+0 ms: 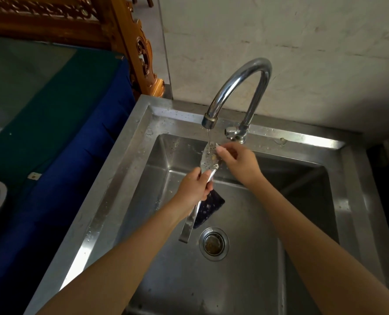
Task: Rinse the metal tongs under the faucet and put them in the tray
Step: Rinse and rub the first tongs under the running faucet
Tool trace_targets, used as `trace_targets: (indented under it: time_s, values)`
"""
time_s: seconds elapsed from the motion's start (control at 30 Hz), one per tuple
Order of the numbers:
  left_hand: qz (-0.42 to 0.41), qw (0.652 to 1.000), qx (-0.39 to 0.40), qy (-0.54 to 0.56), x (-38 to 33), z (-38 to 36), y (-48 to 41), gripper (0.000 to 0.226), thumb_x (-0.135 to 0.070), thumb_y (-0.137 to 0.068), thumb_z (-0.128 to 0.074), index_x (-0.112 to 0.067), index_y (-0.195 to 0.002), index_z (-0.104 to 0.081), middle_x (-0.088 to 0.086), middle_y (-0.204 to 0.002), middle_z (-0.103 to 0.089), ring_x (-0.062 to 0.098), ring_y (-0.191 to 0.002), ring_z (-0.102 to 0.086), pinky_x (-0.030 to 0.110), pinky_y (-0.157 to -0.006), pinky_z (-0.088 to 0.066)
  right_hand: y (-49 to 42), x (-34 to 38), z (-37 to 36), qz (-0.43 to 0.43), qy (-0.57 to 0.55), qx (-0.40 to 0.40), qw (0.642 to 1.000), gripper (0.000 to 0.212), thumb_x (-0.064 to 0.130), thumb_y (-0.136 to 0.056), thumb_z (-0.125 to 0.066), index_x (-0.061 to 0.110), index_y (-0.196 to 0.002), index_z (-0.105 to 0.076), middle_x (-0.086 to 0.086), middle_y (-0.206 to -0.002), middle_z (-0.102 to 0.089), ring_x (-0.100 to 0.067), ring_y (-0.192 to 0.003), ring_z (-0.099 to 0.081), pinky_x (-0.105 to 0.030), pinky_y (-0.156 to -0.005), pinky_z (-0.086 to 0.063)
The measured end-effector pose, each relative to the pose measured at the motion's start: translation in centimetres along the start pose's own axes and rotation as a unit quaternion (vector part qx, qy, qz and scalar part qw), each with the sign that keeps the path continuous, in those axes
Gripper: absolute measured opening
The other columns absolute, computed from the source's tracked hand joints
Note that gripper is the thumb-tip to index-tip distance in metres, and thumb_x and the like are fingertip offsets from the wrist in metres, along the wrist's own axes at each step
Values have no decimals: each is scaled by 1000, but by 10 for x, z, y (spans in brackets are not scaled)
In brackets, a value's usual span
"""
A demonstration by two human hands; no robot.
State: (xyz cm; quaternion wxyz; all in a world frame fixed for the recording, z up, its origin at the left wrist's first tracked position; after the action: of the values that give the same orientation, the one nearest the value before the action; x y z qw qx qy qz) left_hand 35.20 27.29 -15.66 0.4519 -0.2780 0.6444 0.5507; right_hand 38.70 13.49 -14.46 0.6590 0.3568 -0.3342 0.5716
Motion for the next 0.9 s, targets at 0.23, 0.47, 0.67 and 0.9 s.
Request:
trace_targets:
  time_s: [0.23, 0.47, 0.67, 0.9]
  values:
    - [-4, 1000, 7, 8, 6, 2, 1, 15, -21, -97, -43, -11, -89, -50, 1, -63, -49, 8, -47, -37, 18, -45, -29, -7, -2, -13, -14, -68, 39, 997, 14, 24, -86, -65, 11, -83, -61, 3, -73, -59, -10, -65, -53, -17, -60, -45]
    - [-36, 999, 1, 19, 10, 12, -9, 16, -20, -97, -43, -10, -87, -50, 1, -62, -48, 5, -44, -36, 16, -42, -29, -14, 0, -27, 32, -65, -36, 997, 36, 26, -94, -51, 19, -59, -45, 5, -55, -45, -6, -49, -38, -9, -44, -33]
    - [-50, 998, 17, 45, 13, 21, -10, 18, -21, -98, -43, -11, -85, -51, -6, -56, -51, 3, -42, -37, 13, -41, -30, -11, -1, -36, 46, -115, 22, 992, 25, 32, -91, -55, 22, -69, -49, 8, -60, -48, 2, -48, -43, -8, -47, -35]
    - [-55, 998, 10, 39, 20, 27, -7, 17, -21, -98, -43, -11, -88, -52, -9, -53, -52, 3, -42, -37, 13, -40, -30, -7, 0, -48, 26, -108, -48, 993, 41, 28, -97, -46, 15, -58, -44, 6, -51, -42, 0, -41, -38, -11, -44, -31]
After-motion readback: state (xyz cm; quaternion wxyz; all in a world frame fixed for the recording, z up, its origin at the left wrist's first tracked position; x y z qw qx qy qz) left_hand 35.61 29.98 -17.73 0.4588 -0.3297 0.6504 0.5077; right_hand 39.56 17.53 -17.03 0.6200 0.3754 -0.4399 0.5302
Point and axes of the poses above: each hand's wrist, its own y-axis away from the middle knuckle, its own z-axis out of the back of the hand, x = y × z, the point moved 3 cm from there along -y, towards the middle knuckle
